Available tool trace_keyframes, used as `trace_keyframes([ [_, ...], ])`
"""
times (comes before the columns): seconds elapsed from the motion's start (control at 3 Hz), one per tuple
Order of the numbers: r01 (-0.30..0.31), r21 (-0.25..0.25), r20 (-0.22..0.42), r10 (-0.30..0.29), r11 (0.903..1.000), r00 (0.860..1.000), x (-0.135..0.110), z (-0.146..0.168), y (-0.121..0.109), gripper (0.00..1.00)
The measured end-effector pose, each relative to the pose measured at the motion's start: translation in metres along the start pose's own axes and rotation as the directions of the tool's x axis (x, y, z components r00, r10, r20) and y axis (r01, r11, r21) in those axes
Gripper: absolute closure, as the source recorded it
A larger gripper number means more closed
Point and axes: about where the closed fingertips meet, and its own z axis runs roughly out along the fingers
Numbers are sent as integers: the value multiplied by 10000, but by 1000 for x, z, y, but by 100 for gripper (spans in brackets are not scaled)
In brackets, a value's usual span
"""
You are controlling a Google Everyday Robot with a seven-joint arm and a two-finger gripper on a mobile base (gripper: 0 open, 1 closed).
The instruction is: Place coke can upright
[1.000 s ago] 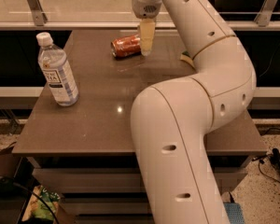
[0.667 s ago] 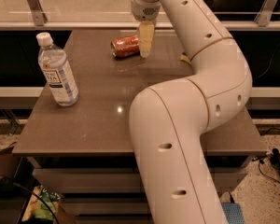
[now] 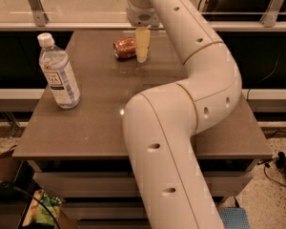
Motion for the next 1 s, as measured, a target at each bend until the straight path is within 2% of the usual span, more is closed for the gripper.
trace_keyframes([
  [0.67, 189, -247, -132, -193, 9995, 9997, -9, 18, -2, 0],
  [1.0, 27, -352, -256, -36, 9994, 9997, -2, 24, -1, 0],
])
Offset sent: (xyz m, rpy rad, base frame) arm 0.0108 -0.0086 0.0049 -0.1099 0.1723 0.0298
